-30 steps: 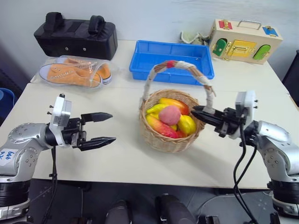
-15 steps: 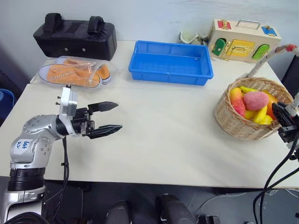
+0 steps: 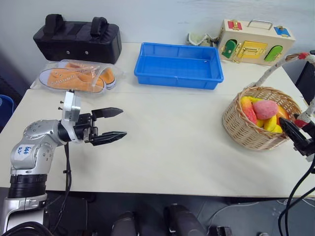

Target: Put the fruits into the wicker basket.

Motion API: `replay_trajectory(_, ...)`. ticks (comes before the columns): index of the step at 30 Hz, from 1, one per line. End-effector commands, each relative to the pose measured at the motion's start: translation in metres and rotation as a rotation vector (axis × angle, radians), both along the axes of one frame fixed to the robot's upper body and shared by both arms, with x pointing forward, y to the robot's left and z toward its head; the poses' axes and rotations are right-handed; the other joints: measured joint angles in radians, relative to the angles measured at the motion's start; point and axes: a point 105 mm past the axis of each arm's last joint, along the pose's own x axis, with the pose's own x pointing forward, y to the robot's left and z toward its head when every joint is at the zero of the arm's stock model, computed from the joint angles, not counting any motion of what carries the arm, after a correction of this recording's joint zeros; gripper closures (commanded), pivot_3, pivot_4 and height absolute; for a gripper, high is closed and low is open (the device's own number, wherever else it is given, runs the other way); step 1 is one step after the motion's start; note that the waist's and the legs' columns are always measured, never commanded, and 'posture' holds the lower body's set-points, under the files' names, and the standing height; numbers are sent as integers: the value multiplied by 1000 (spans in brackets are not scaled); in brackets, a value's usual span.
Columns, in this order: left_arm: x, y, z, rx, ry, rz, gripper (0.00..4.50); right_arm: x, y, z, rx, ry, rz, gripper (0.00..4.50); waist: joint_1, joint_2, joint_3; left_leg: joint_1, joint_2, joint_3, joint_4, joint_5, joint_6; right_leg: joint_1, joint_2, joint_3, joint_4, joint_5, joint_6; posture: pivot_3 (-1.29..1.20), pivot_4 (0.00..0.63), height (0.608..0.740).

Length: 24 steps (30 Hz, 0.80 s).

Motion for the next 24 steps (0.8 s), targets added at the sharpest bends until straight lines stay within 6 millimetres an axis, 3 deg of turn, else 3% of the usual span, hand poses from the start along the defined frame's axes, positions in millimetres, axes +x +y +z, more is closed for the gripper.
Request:
replay_trajectory(1, 2, 17, -4, 23, -14, 89, 0, -25, 2, 23, -150, -76, 14, 427, 1, 0, 0, 0, 0, 0, 0, 0, 0, 0, 0, 0, 0, 0, 0, 0, 150, 740)
replay_trajectory(3, 4, 27, -11, 64, -22, 145, 0, -35, 7, 12, -217, -10, 40, 46, 0, 0, 0, 0, 0, 0, -1, 0, 0, 0, 0, 0, -1, 0, 0, 0, 150, 740)
replay_trajectory(5, 8, 42, -24, 171, -86, 246, 0, -45, 8, -5, -372, 77, 49, 46, -1, 0, 0, 0, 0, 0, 0, -1, 0, 1, 0, 0, -1, 0, 0, 0, 150, 740)
replay_trajectory(8, 7, 53, -41, 277, -130, 321, 0, -51, 12, -11, -364, 64, 69, 46, -6, 0, 0, 1, 0, 0, -1, -1, 1, 1, 0, 0, -3, 0, 0, 0, 150, 740)
replay_trajectory(12, -13, 56, -51, 264, -113, 362, 0, -59, 63, -54, -373, 225, 403, 46, -5, -2, 0, 1, 0, 1, -1, -2, 2, 2, -1, 0, -3, 1, 1, 0, 150, 740)
replay_trajectory(16, -27, 57, -60, 274, -104, 422, 0, -39, 105, -58, -356, 156, 594, 46, -9, -2, 0, 1, 1, 1, 0, -3, 3, 1, -2, 0, -2, 2, 1, 0, 150, 740)
replay_trajectory(21, -44, 52, -59, 271, -103, 450, 0, -8, 137, -64, -374, 78, 757, 46, -2, -3, -1, 1, 0, 0, 0, -2, 4, 2, -2, -1, -3, 3, 1, 0, 150, 740)
replay_trajectory(24, -48, 47, -59, 305, -136, 441, 0, 5, 147, -67, -382, 72, 825, 46, 0, -3, 0, 0, 0, 0, -1, -2, 4, 2, -2, -1, -4, 3, 1, 0, 150, 740)
